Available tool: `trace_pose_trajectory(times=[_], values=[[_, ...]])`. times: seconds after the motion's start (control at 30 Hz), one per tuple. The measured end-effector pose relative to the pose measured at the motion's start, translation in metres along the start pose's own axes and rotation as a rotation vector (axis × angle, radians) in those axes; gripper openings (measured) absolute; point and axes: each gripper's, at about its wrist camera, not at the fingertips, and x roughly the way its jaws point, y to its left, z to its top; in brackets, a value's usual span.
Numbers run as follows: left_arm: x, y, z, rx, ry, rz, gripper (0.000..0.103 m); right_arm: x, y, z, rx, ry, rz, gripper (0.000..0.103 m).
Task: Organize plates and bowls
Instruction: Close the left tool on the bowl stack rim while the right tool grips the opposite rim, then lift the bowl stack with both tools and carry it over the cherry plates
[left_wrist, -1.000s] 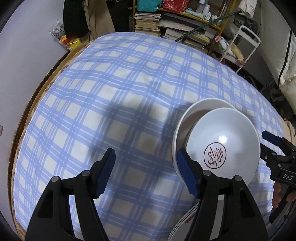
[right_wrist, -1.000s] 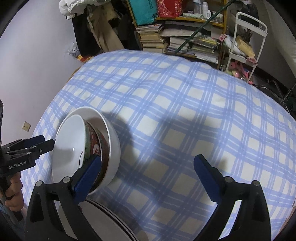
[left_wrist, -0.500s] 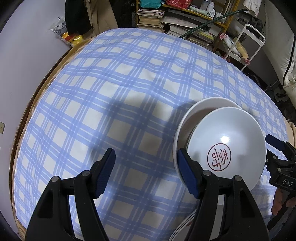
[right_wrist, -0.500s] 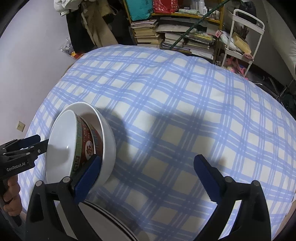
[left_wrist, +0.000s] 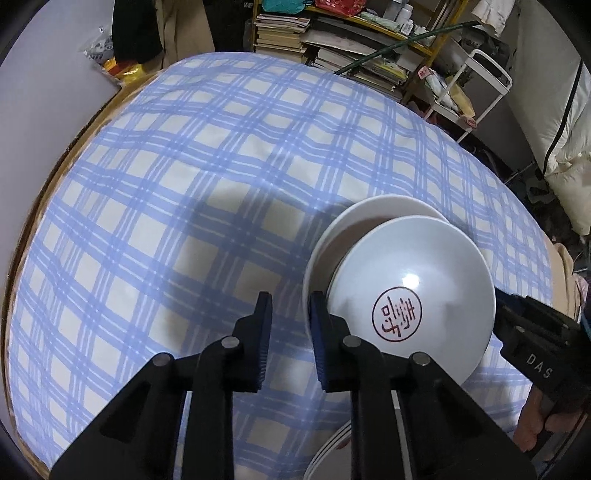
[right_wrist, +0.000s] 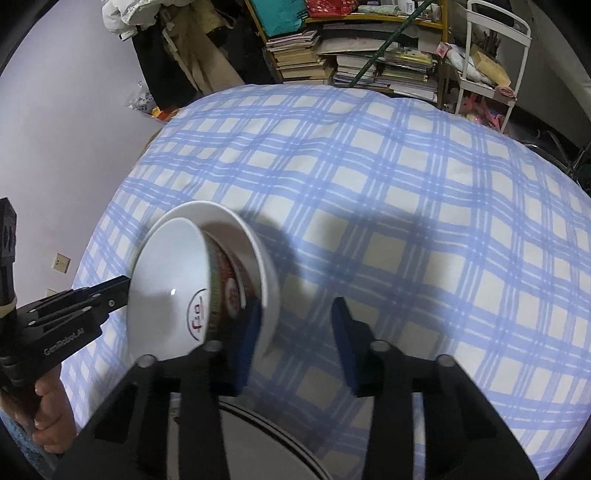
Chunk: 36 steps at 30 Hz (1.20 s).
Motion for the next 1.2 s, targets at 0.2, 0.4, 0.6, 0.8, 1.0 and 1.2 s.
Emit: trace_pose_trajectory(times=[0.2, 0.4, 0.6, 0.8, 1.0, 1.2], values=[[0.004, -0.004, 0.005, 0.024, 0.02, 0.004, 0.012, 0.006, 0.006, 0.004, 0.008, 0.017, 0.019, 0.01], [0.009, -0.002, 0.012, 0.013, 0.045, -0.028, 0.011, 0.015, -0.002, 0.013, 0.03, 0.078, 0.055, 0.011], [0.012, 0.002, 0.013, -0.023, 0.051, -0.04, 0.011, 0.016, 0.001, 0.013, 0.031, 0.071, 0.044, 0.011], [0.011, -0.003, 0.012, -0.006, 0.047, -0.01, 0.011, 0.016, -0.001, 0.011, 0.048, 0.062, 0.053, 0.011], [0.012, -0.002, 0.012, -0.017, 0.039, -0.007, 0.011, 0.015, 0.001, 0.011, 0.078, 0.055, 0.047, 0.011], [0.011, -0.003, 0.011, -0.02, 0.032, 0.001, 0.01, 0.015, 0.0, 0.011, 0.094, 0.054, 0.05, 0.011]])
